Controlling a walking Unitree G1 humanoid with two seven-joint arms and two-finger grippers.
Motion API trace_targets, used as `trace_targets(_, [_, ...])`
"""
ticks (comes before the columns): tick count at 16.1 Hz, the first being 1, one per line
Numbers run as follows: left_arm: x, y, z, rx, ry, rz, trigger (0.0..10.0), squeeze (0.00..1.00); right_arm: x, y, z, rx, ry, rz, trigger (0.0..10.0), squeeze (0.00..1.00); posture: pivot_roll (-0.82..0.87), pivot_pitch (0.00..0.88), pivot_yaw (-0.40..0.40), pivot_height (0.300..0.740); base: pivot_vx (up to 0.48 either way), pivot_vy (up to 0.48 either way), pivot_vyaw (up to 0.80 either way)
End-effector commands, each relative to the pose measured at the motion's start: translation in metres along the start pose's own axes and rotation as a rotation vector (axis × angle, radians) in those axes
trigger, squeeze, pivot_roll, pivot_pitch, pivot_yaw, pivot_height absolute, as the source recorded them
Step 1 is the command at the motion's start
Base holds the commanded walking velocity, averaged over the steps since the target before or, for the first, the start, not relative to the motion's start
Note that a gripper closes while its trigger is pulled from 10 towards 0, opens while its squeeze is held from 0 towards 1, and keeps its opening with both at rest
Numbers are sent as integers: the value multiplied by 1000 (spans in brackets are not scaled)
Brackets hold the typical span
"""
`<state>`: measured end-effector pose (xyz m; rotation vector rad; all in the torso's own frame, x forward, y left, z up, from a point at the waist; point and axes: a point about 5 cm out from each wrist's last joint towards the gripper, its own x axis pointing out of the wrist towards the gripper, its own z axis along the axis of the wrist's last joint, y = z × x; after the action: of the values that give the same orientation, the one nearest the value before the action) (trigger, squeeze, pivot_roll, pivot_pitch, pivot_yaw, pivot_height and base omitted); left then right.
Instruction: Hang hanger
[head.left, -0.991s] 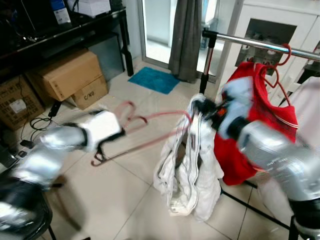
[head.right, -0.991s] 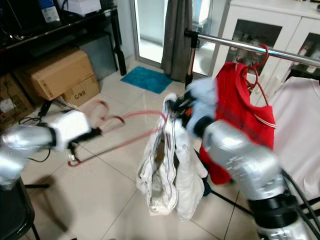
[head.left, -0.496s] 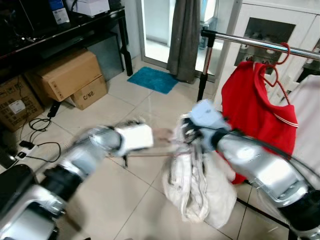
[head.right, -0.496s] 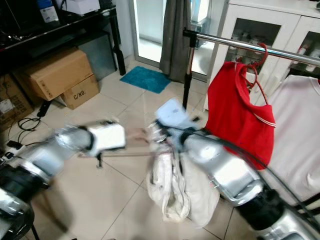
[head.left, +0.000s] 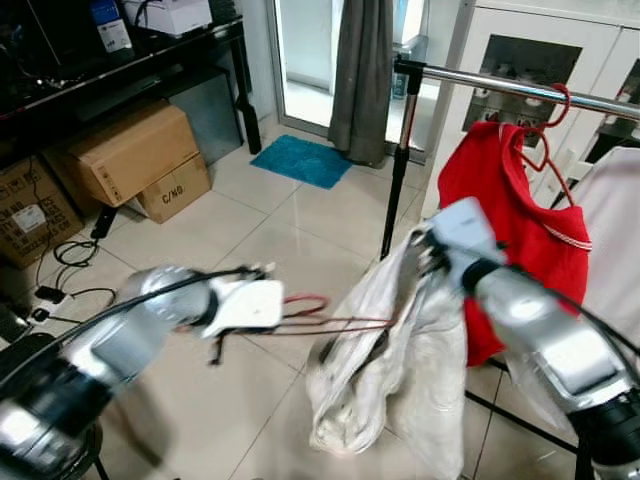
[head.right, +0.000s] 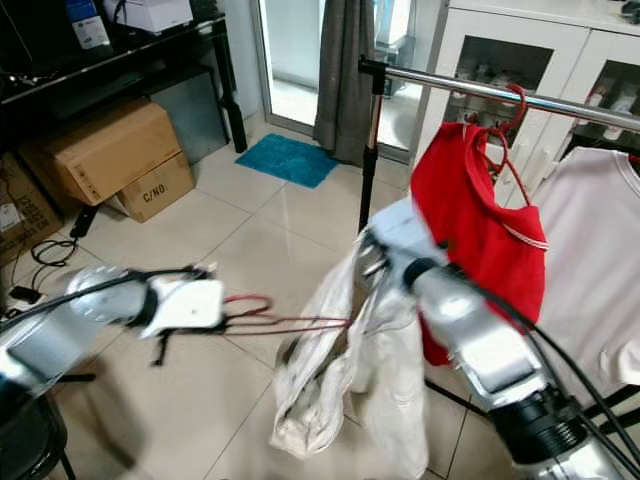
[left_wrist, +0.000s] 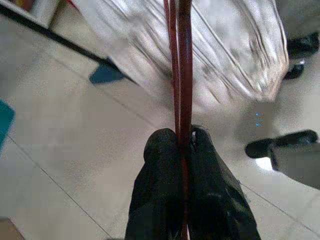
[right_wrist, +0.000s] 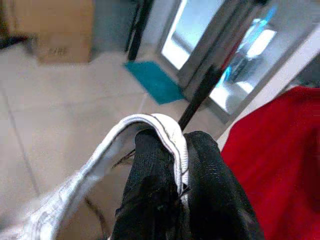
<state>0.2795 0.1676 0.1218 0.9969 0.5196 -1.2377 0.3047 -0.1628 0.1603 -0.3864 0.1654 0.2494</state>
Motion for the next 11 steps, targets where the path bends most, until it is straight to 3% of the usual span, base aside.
trace_targets(1, [-7,-4,-8,-19,15,6,0,0,-2,-19,15,61,-99,-83,0,0,-153,0,75,740,0,0,0])
trace_targets(2, [-14,-14,-14,-74,-33,0,0,0,-2,-31,10,121,-103,-138,0,0,-150,0,77,740,0,0,0])
trace_targets(5, [-30,-20,-21,-196,-129,49,0,0,-5,-39,-3,202,-79,-178,0,0,-148,0,78,740,0,0,0])
trace_targets(6, [-48,-20,-25,-302,-197,117,0,0,-11,-40,-17,271,-53,-191,0,0,-142,0,76,740,0,0,0])
trace_targets(8, [-69,-23,-36,-428,-239,208,0,0,-21,-39,-33,407,-52,-214,0,0,-139,0,84,740,0,0,0])
trace_targets(9, [-77,-30,-38,-502,-310,238,0,0,-29,-38,-44,527,-58,-253,0,0,-134,0,84,740,0,0,0])
trace_targets(10, [-79,-33,-36,-524,-343,243,0,0,-31,-38,-47,571,-64,-271,0,0,-134,0,84,740,0,0,0])
trace_targets(11, [-80,-34,-33,-570,-411,277,0,0,-35,-35,-51,675,-76,-291,0,0,-126,0,78,740,0,0,0])
